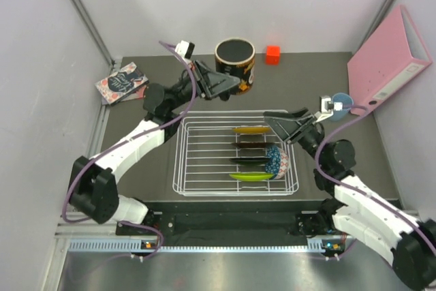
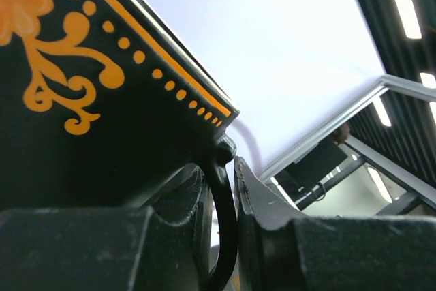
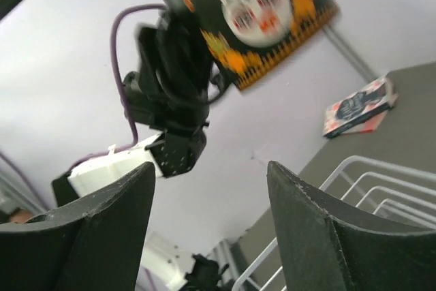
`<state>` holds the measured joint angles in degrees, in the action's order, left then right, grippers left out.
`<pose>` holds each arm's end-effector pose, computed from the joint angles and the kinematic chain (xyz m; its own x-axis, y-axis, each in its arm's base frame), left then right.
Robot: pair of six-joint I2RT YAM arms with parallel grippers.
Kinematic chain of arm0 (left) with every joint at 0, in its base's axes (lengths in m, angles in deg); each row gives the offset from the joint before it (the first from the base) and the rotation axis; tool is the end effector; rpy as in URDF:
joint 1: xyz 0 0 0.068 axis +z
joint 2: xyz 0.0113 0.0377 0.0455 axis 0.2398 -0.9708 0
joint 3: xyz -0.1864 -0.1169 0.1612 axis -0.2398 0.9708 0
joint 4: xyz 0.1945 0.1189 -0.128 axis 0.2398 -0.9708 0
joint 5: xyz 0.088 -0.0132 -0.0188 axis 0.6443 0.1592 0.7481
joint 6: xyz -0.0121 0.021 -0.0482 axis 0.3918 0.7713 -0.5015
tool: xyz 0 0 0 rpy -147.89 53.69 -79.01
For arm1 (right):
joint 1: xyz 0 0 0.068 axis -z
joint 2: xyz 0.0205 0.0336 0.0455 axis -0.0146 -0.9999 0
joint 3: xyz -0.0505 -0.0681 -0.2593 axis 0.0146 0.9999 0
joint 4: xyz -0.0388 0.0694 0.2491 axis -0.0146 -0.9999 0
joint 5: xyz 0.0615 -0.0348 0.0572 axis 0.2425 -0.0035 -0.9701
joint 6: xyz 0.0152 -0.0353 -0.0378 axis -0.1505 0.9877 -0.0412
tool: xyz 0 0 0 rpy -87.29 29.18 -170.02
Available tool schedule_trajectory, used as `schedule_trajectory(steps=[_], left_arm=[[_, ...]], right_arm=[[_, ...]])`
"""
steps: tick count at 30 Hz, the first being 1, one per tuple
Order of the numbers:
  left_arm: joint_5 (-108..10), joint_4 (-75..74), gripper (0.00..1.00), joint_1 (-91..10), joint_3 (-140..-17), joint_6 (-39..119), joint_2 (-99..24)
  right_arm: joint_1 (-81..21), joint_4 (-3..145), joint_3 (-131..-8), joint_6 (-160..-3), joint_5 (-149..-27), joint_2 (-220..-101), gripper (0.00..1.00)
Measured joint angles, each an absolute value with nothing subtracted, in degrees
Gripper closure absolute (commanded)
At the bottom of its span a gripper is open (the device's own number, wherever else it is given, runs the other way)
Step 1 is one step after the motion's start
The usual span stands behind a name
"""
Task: Unload the mixed dishes from the dish rack
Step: Place the cup at the center of the board.
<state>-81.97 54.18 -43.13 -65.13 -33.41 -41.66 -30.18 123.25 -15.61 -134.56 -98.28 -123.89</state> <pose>0.2528 -0.1685 0.4014 -0.7828 -0.4224 -0.4570 0.5855 -0.2512 -0.7708 0.1478 0.0958 0.3111 -0.3960 0.7212 -0.5684 -0.7177 0.1431 0.6815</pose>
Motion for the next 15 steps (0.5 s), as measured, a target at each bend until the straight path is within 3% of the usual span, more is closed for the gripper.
schedule_trajectory(steps=[5, 9, 15], left_arm=[[-80.5, 60.1, 1.00, -43.3, -71.5, -37.5, -47.0], [-79.8, 61.6, 1.00, -44.1, -72.6, -38.9, -47.9], [-80.0, 62.1, 1.00, -45.5, -72.6, -39.1, -47.9]], right_arm=[[-30.1, 138.2, -11.9, -146.1, -97.8, -138.2, 0.36], [-30.0, 139.8, -13.2, -151.4, -97.3, -147.5, 0.34], [-29.6, 142.8, -20.4, -151.7, -96.6, -148.7, 0.34]])
